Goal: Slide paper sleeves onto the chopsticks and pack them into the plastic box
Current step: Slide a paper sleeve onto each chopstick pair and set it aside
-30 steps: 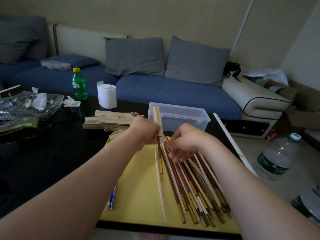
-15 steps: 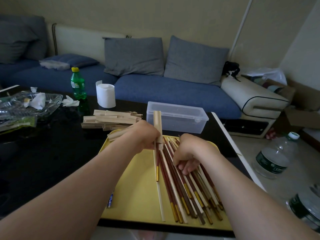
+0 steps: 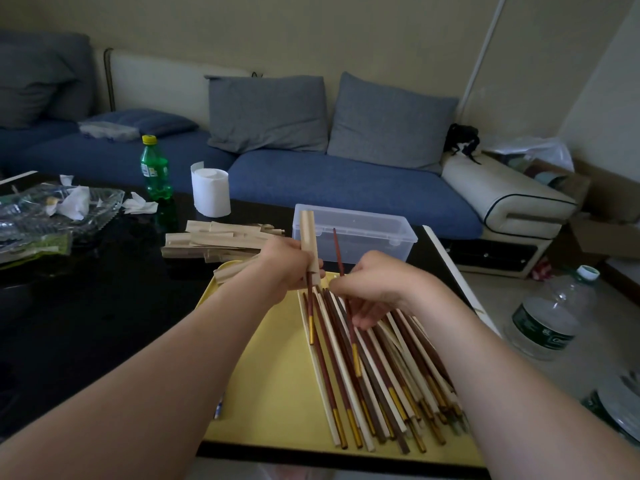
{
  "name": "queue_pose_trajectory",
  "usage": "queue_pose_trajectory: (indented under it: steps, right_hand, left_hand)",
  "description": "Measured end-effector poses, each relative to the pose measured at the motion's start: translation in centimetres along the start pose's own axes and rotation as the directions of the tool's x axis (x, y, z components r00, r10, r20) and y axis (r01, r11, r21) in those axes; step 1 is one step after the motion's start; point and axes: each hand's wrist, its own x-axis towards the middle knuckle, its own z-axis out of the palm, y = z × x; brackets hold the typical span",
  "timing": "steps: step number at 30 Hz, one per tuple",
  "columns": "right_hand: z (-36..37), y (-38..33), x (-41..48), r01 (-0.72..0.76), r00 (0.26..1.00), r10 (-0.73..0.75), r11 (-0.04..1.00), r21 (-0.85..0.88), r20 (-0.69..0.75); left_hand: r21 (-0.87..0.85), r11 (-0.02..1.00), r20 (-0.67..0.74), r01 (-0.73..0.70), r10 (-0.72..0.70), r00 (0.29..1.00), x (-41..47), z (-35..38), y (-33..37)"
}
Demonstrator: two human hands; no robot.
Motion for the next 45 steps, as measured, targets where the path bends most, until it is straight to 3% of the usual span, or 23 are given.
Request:
queue_pose_trajectory:
  steps: [5, 10, 19, 23, 28, 33, 36, 40, 45]
  right_hand:
    - [-0.4, 0.2, -0.5, 0.037, 0.948, -0.021, 0.998, -0.046, 0.317]
    - [-0.1, 0.3, -0.7, -0.009, 0.897, 0.056, 0.994, -0.108, 0.438]
    - [-0.4, 0.1, -0.8, -0.037, 0.895, 0.089, 0.991, -0.127, 0.436]
    - [0.0, 0.3, -0.8, -0.024, 0.905, 0.075, 0.992, -0.124, 0.418]
    - [0.2, -0.1, -0.7, 0.040, 0.973, -0.039, 0.999, 0.001, 0.228]
    - [0.5, 0.2, -0.4, 0.059, 0.992, -0.080, 0.975, 0.215, 0.092]
    - [0.1, 0.6, -0.1, 0.060, 0.992, -0.093, 0.938, 0.340, 0.082]
    - [-0.5, 0.9, -0.3, 0.001, 0.980, -0.067, 0.943, 0.333, 0.186]
    - [0.0, 0.7, 0.1, -0.004, 0.994, -0.046, 0.895, 0.447, 0.100]
  left_hand:
    - [-0.174, 0.984, -0.034, -0.046, 0.041, 0.999, -0.2, -0.4, 0.2]
    - [-0.242, 0.968, -0.084, -0.064, 0.044, 0.995, -0.2, -0.7, 0.3]
    - [-0.230, 0.967, -0.158, -0.110, 0.074, 0.985, -0.3, -0.7, 0.4]
    - [-0.211, 0.971, -0.082, -0.113, 0.097, 0.992, -0.6, -0.9, 0.4]
    - [-0.173, 0.981, 0.054, -0.087, 0.097, 0.994, -1.0, -0.6, 0.4]
    - [-0.088, 0.994, 0.142, -0.069, 0.081, 0.986, -1.3, -0.5, 0.4]
    - [-0.135, 0.985, 0.094, -0.103, 0.116, 0.989, -1.2, -0.9, 0.4]
    - [-0.124, 0.978, -0.002, -0.167, 0.168, 0.986, -1.3, -1.2, 0.4]
    - [-0.120, 0.988, 0.047, -0.099, 0.105, 0.993, -1.6, -1.3, 0.5]
